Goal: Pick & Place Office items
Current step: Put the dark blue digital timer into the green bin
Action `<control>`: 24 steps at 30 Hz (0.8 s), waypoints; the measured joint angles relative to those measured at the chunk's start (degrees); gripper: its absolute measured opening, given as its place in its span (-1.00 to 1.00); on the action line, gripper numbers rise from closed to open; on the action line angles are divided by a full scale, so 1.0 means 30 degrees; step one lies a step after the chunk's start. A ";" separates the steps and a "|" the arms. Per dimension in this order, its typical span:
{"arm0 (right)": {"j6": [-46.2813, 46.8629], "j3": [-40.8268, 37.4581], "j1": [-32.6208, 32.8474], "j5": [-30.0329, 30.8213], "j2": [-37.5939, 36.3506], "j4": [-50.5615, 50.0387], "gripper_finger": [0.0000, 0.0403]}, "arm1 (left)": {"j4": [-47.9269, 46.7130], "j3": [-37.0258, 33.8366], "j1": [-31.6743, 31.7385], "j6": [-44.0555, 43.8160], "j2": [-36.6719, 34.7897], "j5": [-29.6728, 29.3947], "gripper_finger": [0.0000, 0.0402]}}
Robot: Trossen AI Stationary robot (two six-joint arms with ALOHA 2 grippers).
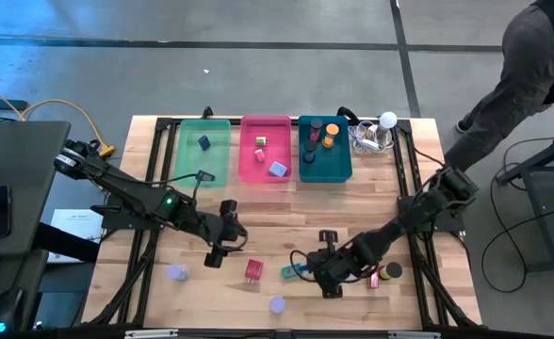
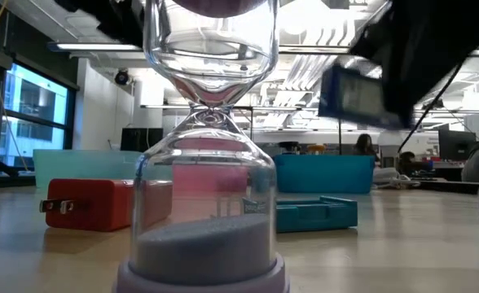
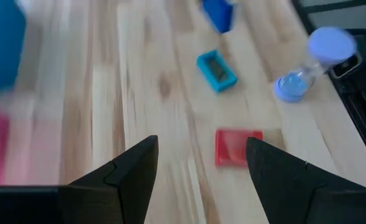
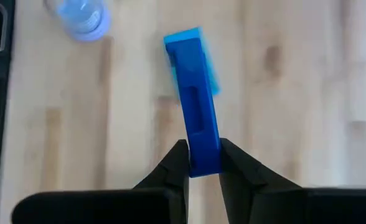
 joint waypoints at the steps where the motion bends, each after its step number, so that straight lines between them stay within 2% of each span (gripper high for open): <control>1: -0.0021 0.0000 0.0042 0.0436 -0.0232 0.0120 -0.77 | 0.0484 0.0000 -0.0140 0.0948 0.0000 -0.0187 0.18; 7: -0.1517 0.0001 -0.0144 0.2926 -0.0743 0.2048 -0.77 | 0.3397 0.0000 -0.1389 0.7644 0.0138 -0.1358 0.18; 10: -0.3029 0.0007 -0.0373 0.3661 -0.0764 0.3629 -0.77 | 0.4519 -0.0014 -0.1930 0.9586 0.0548 -0.1725 0.18; 13: -0.4481 0.0005 -0.0596 0.4561 -0.0764 0.4996 -0.77 | 0.5942 -0.0018 -0.2039 0.9446 0.1242 -0.2897 0.18; 17: -0.6062 0.0000 -0.0639 0.6661 -0.0764 0.6341 -0.77 | 0.7482 -0.0023 -0.1830 0.7137 0.2174 -0.4461 0.18; 21: -0.6853 0.0000 -0.0858 0.7875 -0.0764 0.7335 -0.77 | 0.8346 -0.0035 -0.1563 0.6176 0.3180 -0.4844 0.18; 24: -0.7186 0.0000 -0.1068 0.8023 -0.0772 0.7618 -0.77 | 0.8884 -0.0040 -0.1337 0.6379 0.3961 -0.4955 0.18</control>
